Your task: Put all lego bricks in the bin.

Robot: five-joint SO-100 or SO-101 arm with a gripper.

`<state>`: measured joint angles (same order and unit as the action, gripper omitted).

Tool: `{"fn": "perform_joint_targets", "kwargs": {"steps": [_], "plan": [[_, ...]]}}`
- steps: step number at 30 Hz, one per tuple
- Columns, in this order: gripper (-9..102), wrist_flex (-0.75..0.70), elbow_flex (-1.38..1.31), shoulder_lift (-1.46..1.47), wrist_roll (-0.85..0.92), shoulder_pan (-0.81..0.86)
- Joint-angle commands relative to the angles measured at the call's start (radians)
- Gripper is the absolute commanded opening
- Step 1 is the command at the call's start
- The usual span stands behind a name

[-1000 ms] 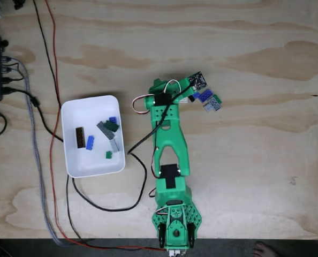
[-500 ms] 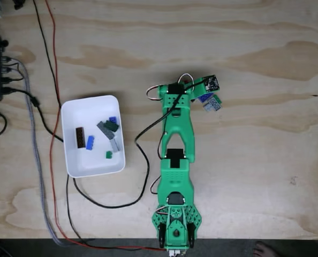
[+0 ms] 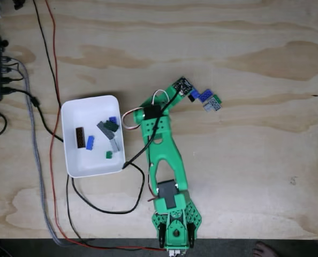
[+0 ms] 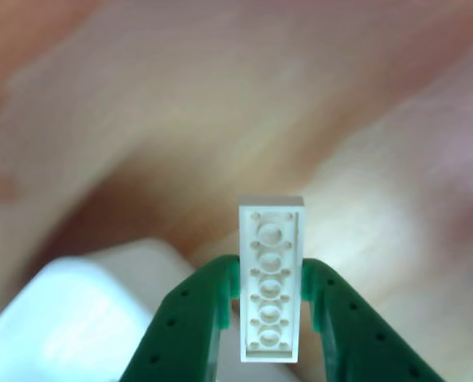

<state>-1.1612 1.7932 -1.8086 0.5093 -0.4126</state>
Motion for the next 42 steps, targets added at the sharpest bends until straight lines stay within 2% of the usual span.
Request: {"fn": "perform_joint_targets", "kwargs": {"steps": [1,6,9,10,12,15,19,22,24,27,33,42], "plan": [[0,-0.081,-0.158,-0.272,0.041,-0.356],[0,-0.058,-0.233,-0.066,0.014,-0.552],[3,-0.041,-0.245,0.051,-0.015,-0.552],[7,-0.026,-0.229,0.061,-0.025,-0.535],[25,-0.006,-0.192,0.049,-0.043,-0.502],[29,0.008,-0.178,-0.032,-0.095,-0.414],[27,0.017,-0.198,-0.152,-0.156,-0.084],[25,0.078,-0.161,-0.029,-0.094,0.181],[24,0.112,-0.16,0.132,-0.041,0.265],[24,0.118,-0.311,0.405,-0.04,0.337],[23,-0.041,-0.746,0.73,-0.064,0.356],[23,-0.069,-0.802,0.87,-0.054,0.396]]}}
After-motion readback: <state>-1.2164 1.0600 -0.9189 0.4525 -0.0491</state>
